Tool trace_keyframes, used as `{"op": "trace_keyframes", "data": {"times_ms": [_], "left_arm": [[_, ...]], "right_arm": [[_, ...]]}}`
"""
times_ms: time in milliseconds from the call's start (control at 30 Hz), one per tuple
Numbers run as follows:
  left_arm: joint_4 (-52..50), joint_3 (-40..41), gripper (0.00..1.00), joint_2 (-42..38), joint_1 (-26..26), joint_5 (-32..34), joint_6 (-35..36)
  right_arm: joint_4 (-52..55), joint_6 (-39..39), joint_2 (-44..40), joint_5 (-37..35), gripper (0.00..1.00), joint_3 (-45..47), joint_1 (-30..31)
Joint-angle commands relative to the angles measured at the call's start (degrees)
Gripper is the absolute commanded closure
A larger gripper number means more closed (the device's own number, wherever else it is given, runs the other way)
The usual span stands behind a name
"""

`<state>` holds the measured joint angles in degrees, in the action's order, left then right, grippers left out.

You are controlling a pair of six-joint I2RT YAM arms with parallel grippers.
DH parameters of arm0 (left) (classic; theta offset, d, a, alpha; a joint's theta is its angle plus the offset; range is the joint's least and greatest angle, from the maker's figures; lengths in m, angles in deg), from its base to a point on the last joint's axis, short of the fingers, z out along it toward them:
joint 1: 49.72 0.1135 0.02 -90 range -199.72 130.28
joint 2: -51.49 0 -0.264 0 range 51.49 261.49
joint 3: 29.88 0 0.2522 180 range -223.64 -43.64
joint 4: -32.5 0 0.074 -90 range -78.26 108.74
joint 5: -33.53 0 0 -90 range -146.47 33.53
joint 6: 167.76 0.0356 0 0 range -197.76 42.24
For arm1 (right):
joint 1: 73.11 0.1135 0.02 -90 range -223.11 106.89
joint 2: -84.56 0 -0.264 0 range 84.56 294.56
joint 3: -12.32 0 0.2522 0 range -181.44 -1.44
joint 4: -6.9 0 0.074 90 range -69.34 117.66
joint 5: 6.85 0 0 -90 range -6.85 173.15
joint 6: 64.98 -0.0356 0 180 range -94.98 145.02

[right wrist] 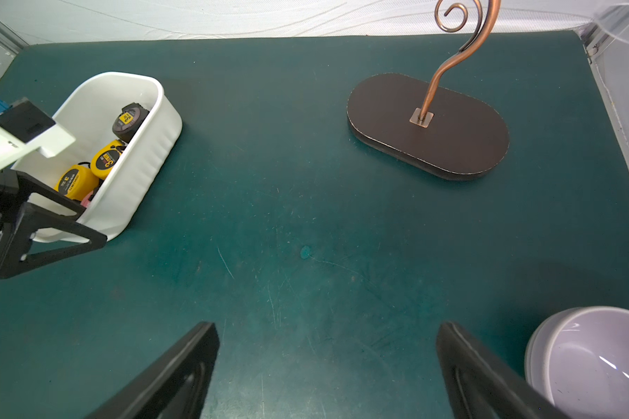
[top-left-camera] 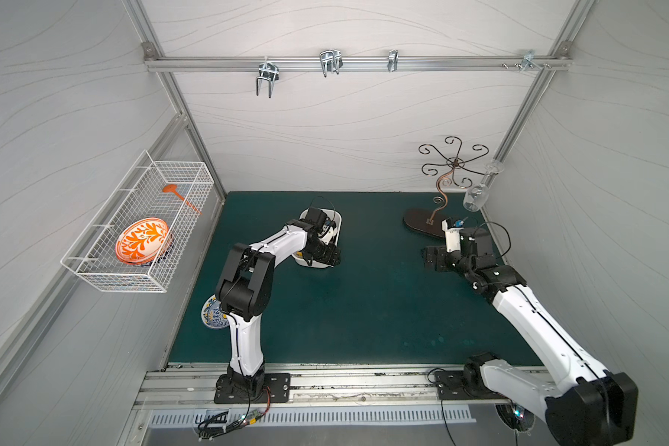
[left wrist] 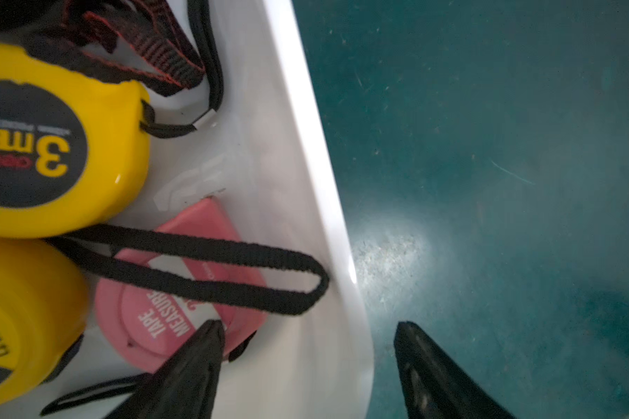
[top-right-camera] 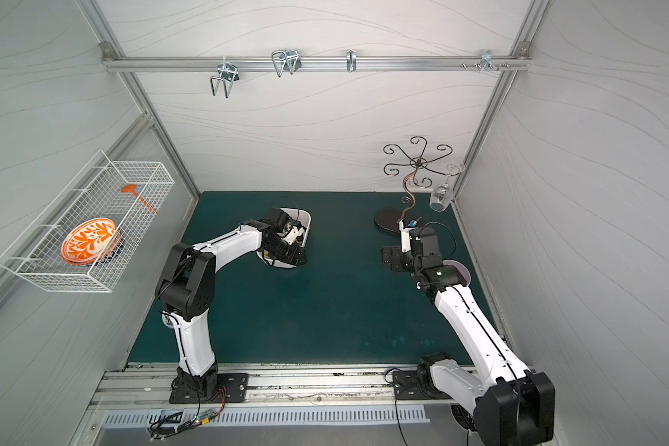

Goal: Take the tape measure out of the storage box
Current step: Move the storage box to the center of the board.

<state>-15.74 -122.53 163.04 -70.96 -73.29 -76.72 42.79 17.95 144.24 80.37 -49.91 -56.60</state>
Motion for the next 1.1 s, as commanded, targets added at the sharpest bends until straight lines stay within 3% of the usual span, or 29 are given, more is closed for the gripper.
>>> {"op": "trace_keyframes", "data": {"times_ms": [0,433,1067], "left_arm": [[-1.6,1.7,0.22,-2.6,-1.2,-2.5,-2.2],[-2.2,4.1,0.23,-5.9,-10.5,-0.1,-8.0],[-5.4,1.1,0.24,-6.1,-16.6,-1.0,-10.4]], "right_arm": [[0.9,-0.8,-1.6,0.7,0.01,1.2,0.3],[0.1,-2.6,-1.8,1.5,0.01,2.1,0.7],[-0.2,-4.0,-1.0,0.2,0.01,1.6,2.7]]}}
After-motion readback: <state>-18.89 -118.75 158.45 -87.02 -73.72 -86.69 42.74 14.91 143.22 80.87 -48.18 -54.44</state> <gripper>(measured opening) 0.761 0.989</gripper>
